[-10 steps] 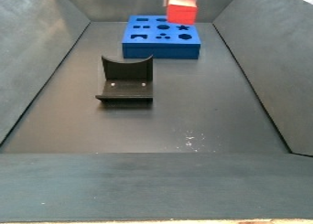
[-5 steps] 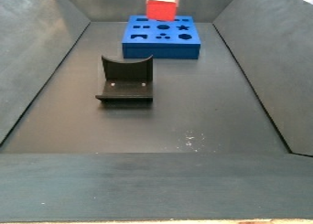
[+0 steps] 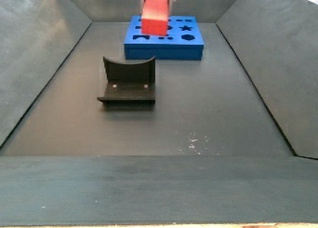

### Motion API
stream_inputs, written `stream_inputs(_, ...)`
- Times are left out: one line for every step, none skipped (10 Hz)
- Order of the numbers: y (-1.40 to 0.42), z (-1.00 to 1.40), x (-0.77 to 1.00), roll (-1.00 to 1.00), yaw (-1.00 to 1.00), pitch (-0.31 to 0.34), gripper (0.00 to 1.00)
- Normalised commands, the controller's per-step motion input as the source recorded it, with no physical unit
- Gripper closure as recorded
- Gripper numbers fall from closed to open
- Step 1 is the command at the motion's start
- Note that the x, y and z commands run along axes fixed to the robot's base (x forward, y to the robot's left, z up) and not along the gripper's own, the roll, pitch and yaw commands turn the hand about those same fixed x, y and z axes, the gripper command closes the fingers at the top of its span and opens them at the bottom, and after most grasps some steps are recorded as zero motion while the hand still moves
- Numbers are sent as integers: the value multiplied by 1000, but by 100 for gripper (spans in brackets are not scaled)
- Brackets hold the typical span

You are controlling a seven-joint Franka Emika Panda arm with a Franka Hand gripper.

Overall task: Pick up the rectangle object. Move up. Place the rectangle object on the fixture. Regrasp the rectangle object. Move to above the board. Insert the rectangle object.
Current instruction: Place the rectangle object on the fixture.

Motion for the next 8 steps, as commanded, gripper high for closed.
stream_inputs(16,-87,936,-1000,2,97,100)
stream_inputs(40,-45,851,-1000,-16,121,100)
stream_inputs(44,-42,821,-1000,-24,125,100)
stream_inputs(46,-42,763,-1000,-45,131,100)
stream_inputs(50,-35,718,-1000,-63,137,100)
stream_inputs(54,-33,657,-1000,-89,145,100)
stream_inputs(54,-32,614,-1000,-112,150,100)
stream_inputs(55,-31,559,-871,-131,134,100)
